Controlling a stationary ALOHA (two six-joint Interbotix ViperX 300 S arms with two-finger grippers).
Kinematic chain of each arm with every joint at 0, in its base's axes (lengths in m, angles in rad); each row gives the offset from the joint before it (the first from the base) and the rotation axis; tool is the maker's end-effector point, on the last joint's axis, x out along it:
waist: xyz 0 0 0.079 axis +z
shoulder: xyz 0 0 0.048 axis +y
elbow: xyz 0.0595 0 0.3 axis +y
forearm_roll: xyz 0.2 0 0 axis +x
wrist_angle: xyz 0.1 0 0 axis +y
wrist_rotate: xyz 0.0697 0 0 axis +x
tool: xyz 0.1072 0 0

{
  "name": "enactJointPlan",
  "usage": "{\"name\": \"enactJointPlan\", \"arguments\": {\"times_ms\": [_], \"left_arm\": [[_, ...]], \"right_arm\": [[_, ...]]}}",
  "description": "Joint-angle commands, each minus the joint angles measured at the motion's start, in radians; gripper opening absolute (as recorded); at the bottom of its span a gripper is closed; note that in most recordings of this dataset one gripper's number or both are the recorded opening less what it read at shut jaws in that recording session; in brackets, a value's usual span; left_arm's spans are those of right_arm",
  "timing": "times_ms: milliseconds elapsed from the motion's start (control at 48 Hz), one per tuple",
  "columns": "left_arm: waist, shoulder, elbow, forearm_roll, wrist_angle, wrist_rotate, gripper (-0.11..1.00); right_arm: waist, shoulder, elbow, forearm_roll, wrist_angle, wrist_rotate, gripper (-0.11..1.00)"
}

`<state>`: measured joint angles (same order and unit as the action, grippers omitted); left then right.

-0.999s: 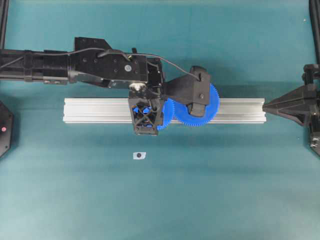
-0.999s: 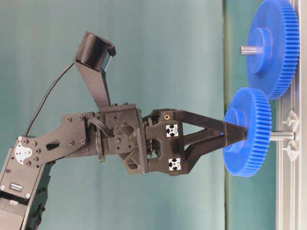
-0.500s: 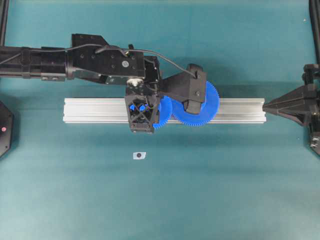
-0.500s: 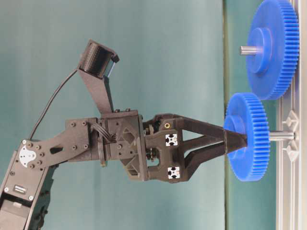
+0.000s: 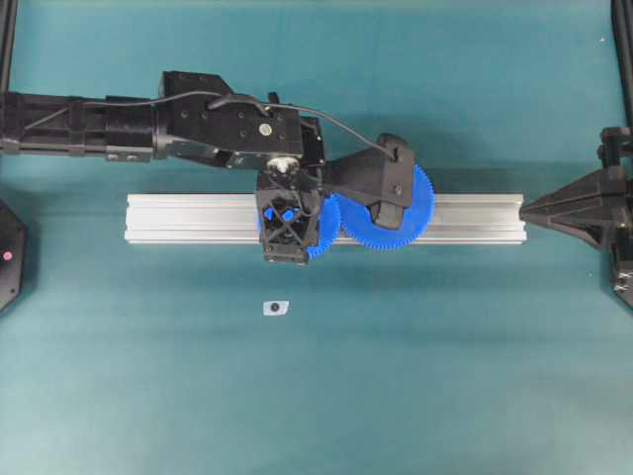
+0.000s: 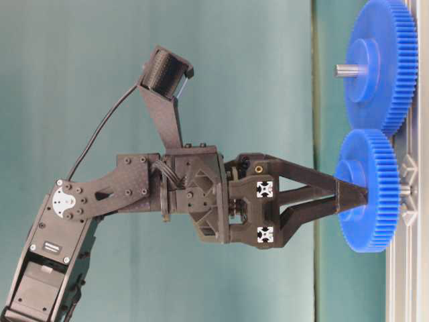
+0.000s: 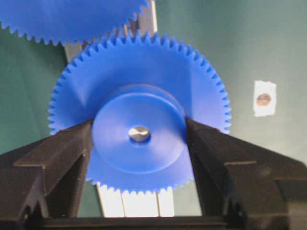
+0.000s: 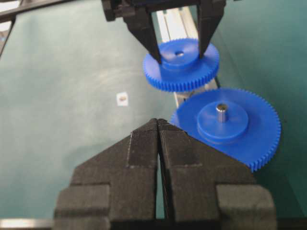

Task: Find the location of the shaft and insert the small gear.
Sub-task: 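Align the gear's bore with the shaft tip using the left gripper, then push the gear onto the shaft and open the left gripper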

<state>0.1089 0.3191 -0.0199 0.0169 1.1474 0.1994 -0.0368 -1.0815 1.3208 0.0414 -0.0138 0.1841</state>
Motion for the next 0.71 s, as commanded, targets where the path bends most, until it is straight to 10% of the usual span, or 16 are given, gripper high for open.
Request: {"name": "enactJointPlan", "arguments": {"times_ms": [0, 687], "left_arm": [[0.017, -0.028, -0.025, 0.005, 0.005, 0.002, 0.64], [-0.003, -0.051, -0.035, 0.005, 0.011, -0.012, 0.64]], "right_arm": [[-0.002, 0.006, -0.011, 0.002, -0.005, 0.011, -0.01], [-0.002, 0.006, -0.014, 0.002, -0.005, 0.011, -0.01]]}}
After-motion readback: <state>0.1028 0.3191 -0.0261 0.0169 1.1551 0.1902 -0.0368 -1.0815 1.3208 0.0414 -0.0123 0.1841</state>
